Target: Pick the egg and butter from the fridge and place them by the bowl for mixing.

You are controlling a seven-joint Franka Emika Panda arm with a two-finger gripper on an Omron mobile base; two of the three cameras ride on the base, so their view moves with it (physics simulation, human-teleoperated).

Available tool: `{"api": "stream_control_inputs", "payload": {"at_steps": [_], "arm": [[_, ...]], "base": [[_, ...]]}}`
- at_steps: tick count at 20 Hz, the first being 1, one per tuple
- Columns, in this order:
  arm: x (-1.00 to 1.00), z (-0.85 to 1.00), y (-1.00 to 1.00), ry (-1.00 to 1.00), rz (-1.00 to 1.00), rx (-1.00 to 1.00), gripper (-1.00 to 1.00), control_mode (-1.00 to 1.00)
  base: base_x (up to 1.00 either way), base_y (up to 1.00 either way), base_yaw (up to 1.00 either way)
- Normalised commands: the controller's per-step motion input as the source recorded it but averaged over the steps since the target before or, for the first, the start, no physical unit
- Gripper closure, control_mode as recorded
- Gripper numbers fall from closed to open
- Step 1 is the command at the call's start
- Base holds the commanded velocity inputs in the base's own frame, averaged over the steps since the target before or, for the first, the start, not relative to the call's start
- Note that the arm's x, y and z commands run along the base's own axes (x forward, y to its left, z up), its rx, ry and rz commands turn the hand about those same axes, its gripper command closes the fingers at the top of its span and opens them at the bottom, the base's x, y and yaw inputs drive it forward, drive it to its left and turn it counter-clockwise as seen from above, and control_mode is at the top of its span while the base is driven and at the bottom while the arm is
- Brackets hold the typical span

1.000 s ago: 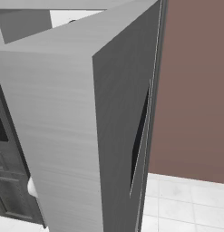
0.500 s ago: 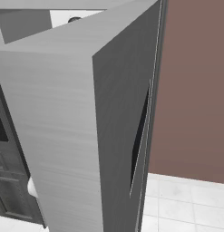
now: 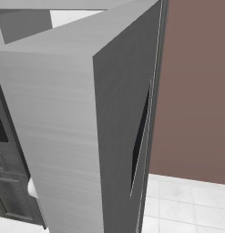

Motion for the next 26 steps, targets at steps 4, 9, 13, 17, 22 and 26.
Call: {"api": "stream_control_inputs", "payload": {"at_steps": [4, 9, 13, 17, 22, 26], "arm": [[0.08, -0.04, 0.0, 0.0, 0.0, 0.0, -1.0, -1.0], [0.01, -0.01, 0.0, 0.02, 0.0, 0.0, -1.0, -1.0], [-0.01, -0.01, 0.0, 0.02, 0.0, 0.0, -1.0, -1.0], [0.0, -0.07, -0.01, 0.05, 0.0, 0.0, -1.0, -1.0], [0.08, -0.13, 0.0, 0.03, 0.0, 0.01, -1.0, -1.0], [0.2, -0.07, -0.01, 0.0, 0.0, 0.02, -1.0, -1.0]], "base": [[0.0, 0.0, 0.0], [0.0, 0.0, 0.0], [0.0, 0.0, 0.0], [0.0, 0.0, 0.0], [0.0, 0.0, 0.0], [0.0, 0.0, 0.0]]}}
